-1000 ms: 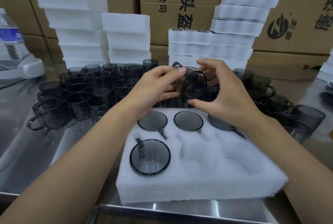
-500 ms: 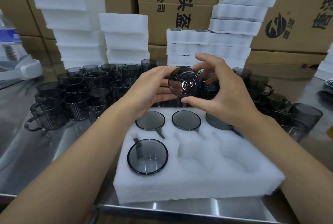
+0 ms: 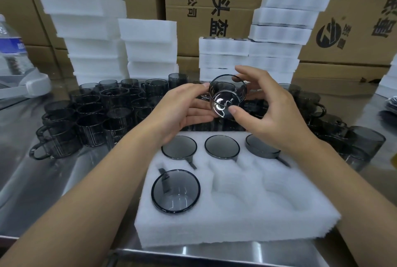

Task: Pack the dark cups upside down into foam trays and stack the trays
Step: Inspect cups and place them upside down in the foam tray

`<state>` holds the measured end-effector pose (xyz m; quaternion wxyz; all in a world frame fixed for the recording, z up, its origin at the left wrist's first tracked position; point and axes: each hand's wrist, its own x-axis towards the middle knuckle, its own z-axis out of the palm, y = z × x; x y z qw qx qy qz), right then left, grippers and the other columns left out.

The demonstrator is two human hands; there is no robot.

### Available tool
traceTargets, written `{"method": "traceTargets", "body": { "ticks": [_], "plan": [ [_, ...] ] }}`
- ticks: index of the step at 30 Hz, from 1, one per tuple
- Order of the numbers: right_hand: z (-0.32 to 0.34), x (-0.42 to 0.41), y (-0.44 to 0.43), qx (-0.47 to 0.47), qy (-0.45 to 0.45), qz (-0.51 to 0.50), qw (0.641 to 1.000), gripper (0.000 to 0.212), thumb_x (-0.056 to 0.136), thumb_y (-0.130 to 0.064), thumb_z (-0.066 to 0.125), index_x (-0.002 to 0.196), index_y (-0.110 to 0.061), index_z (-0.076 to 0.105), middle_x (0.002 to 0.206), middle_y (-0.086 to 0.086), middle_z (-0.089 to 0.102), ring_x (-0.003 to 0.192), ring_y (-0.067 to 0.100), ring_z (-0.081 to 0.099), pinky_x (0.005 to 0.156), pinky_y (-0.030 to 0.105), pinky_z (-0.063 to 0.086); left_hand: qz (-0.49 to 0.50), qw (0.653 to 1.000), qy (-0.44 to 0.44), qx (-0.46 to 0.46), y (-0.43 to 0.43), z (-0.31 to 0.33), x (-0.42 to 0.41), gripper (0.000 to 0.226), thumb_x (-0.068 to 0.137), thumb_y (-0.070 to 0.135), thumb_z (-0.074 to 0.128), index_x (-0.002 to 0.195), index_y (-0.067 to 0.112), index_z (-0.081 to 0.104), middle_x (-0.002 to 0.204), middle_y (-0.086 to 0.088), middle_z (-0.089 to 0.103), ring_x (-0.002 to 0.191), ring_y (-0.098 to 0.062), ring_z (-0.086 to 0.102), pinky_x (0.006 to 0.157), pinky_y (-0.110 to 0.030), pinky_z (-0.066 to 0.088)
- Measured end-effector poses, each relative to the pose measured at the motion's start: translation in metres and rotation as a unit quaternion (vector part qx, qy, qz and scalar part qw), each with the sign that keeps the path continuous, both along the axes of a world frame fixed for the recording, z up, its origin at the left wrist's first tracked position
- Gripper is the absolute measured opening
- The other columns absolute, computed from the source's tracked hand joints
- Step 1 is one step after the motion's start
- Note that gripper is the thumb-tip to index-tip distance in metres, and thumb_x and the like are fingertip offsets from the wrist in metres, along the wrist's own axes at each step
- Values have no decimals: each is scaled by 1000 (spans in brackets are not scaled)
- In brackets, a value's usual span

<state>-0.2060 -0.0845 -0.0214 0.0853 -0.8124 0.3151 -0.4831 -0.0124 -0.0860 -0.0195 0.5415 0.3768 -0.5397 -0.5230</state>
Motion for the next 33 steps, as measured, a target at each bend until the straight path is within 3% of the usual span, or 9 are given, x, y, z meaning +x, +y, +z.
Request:
{"method": "traceTargets", "body": {
  "ticks": [9, 11, 15, 17, 20, 24, 28, 30, 33],
  "plan": [
    [20, -11, 9, 119, 78, 18, 990, 63, 62, -49, 74, 120, -55, 49, 110, -29, 53, 108, -4, 54, 88, 17, 45, -11, 995, -95, -25, 6, 2, -1, 24, 89, 38, 62, 90, 15, 67, 76, -13, 73, 64, -20, 71, 54, -21, 54],
    [26, -14, 11, 162, 95, 47, 981, 58, 55, -55, 76, 109, -53, 56, 107, -23, 55, 103, 1, 59, 90, 27, 49, -23, 988, -148, -43, 10, 4, -1, 21, 88, 42, 64, 81, 23, 71, 74, -11, 73, 64, -19, 70, 54, -22, 54],
    [33, -18, 18, 238, 79, 162, 955, 63, 45, -57, 88, 97, -39, 59, 102, 13, 64, 86, 40, 59, 79, 59, 50, -82, 976, -187, -82, 23, 13, 2, 23, 79, 47, 64, 67, 29, 70, 63, 1, 68, 55, -14, 66, 51, -20, 52],
    [38, -22, 21, 260, 86, 209, 939, 64, 47, -58, 88, 101, -38, 59, 102, 11, 61, 75, 39, 53, 67, 53, 49, -103, 972, -189, -91, 26, 15, 3, 21, 76, 43, 64, 66, 25, 69, 60, 1, 66, 52, -11, 65, 49, -17, 50],
    [42, -30, 23, 296, 100, 257, 914, 65, 52, -48, 89, 110, -37, 61, 104, -3, 58, 67, 15, 53, 61, 31, 49, -117, 969, -204, -75, 27, 16, 3, 25, 75, 38, 64, 75, 13, 65, 59, -1, 66, 49, -9, 62, 47, -16, 49],
    [43, -33, 26, 349, 129, 294, 880, 55, 58, -23, 85, 107, -31, 62, 102, 0, 59, 68, 13, 57, 59, 25, 50, -156, 939, -298, -74, 30, 19, 11, 10, 82, 25, 71, 83, 15, 69, 63, 2, 69, 53, -6, 63, 45, -13, 44],
    [43, -28, 32, 366, 208, 306, 854, 52, 60, -23, 85, 106, -28, 61, 105, 3, 59, 73, 12, 58, 62, 40, 53, -224, 908, -344, -80, 33, 26, 30, 64, 71, 3, 59, 131, 23, 53, 120, 5, 67, 98, -6, 59, 75, -17, 46],
    [42, -23, 34, 361, 231, 293, 855, 52, 61, -26, 85, 106, -29, 61, 105, 1, 58, 75, 14, 59, 65, 50, 54, -240, 903, -343, -98, 35, 28, 33, 75, 68, 8, 66, 138, 24, 44, 136, 8, 56, 125, -4, 49, 95, -26, 43],
    [41, -19, 37, 362, 250, 292, 849, 53, 61, -28, 85, 107, -31, 60, 105, 1, 57, 76, 20, 58, 68, 58, 51, -277, 881, -373, -94, 38, 28, 30, 82, 67, 28, 70, 143, 22, 38, 146, 7, 46, 136, -7, 38, 115, -40, 28]
  ]
}}
